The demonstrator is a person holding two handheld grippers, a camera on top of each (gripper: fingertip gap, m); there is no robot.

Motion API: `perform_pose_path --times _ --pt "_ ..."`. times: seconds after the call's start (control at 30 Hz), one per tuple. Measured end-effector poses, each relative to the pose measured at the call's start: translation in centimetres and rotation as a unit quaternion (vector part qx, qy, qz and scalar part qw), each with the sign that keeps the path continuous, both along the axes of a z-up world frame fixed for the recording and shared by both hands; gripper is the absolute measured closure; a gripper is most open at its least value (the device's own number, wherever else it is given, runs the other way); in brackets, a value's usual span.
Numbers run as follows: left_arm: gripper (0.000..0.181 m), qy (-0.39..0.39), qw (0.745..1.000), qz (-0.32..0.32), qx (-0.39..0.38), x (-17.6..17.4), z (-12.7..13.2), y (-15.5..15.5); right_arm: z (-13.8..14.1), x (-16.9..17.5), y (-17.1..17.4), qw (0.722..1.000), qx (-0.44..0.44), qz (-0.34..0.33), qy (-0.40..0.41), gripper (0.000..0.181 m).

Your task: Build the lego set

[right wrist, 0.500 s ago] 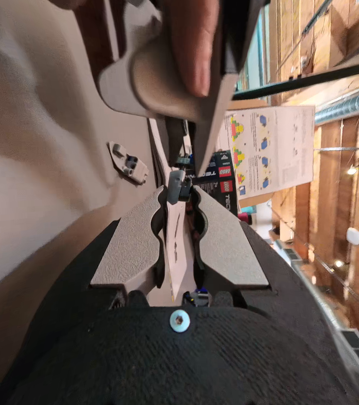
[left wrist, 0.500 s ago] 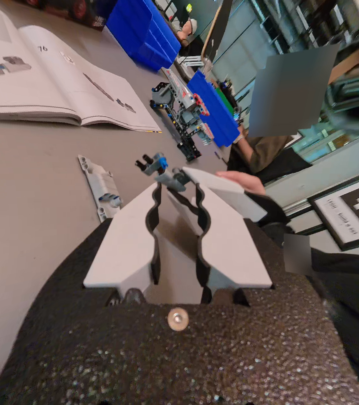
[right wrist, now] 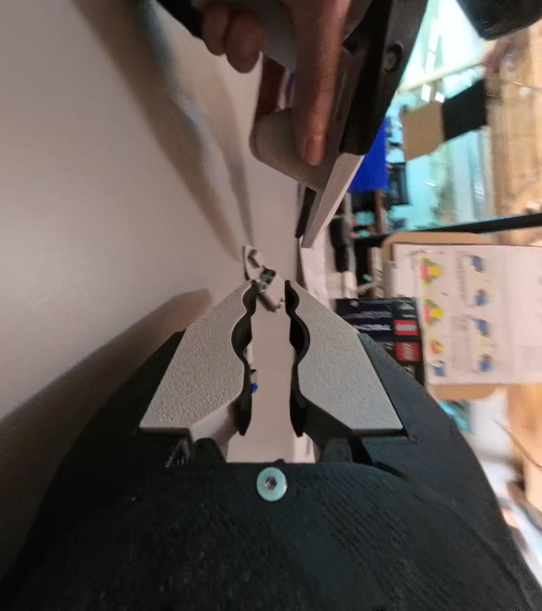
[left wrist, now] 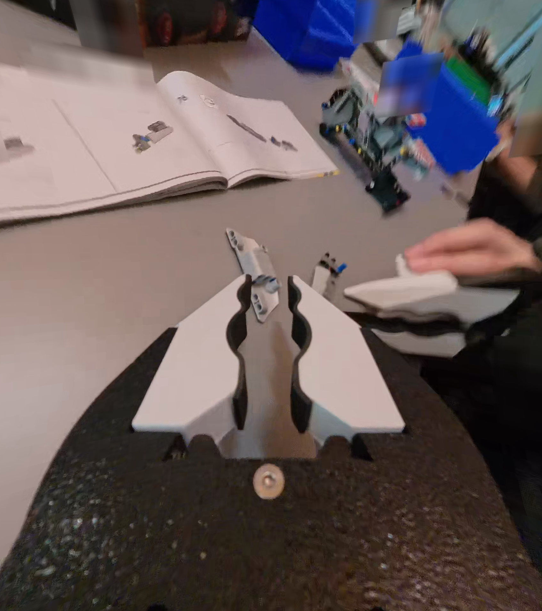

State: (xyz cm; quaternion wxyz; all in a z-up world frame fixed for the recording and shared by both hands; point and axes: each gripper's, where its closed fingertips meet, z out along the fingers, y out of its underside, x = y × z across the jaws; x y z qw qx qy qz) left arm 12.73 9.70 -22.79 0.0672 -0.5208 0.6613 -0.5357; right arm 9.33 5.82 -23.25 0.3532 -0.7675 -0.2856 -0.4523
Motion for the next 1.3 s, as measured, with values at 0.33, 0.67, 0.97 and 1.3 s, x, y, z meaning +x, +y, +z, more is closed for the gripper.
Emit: perform_pose_path --times 0.33,0.67,0.97,1.3 --pt "0.148 -0.177 0.886 -0.225 0.364 -2.4 -2.3 -7.2 2.0 3.4 -7.4 0.966 0.014 -0.002 0.257 0.151" --pt "0.163 -0.032 0.956 -0.166 0.24 -0.2 -4.0 -6.8 0.3 4.0 -7.6 0.96 -0.001 0.004 0.281 0.145" --pt "0.163 0.067 0.981 -0.172 -0.066 -3.7 0.4 -5.4 1.7 2.7 -4.1 0.937 0.071 0.098 0.329 0.137" --pt "0.163 0.082 0.952 -0.183 -0.23 -4.7 2.7 -3.5 4.2 0.4 -0.4 0.85 0.088 0.196 0.482 0.17"
